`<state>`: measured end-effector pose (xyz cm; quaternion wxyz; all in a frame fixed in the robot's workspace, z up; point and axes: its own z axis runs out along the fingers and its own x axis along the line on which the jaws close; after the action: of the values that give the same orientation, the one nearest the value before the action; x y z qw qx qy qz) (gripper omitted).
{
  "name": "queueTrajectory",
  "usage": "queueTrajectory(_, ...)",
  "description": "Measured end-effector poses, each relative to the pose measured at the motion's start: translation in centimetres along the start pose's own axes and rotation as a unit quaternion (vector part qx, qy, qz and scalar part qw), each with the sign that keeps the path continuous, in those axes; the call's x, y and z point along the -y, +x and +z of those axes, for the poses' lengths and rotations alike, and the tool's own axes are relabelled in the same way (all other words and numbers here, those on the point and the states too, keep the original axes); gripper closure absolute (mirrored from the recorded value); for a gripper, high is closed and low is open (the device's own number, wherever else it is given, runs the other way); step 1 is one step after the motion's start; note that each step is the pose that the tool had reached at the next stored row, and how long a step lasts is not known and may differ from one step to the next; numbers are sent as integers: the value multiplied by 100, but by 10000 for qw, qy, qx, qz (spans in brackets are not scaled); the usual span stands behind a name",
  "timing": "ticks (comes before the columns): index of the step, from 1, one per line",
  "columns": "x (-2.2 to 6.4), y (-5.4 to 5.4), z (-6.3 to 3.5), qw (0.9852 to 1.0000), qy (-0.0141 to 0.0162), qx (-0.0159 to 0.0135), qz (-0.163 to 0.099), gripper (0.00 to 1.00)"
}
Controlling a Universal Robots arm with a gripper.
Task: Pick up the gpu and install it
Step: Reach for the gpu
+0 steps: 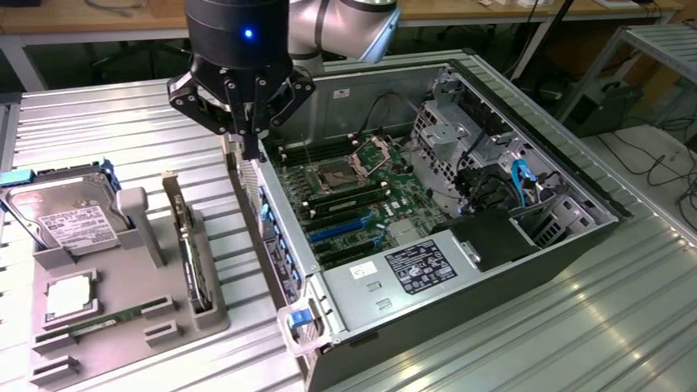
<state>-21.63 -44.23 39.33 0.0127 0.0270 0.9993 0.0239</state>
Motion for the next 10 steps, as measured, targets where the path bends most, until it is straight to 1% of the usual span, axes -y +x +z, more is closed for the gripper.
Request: queueTrajectory(10,41,94,-4,10000,0,-1,-17,89)
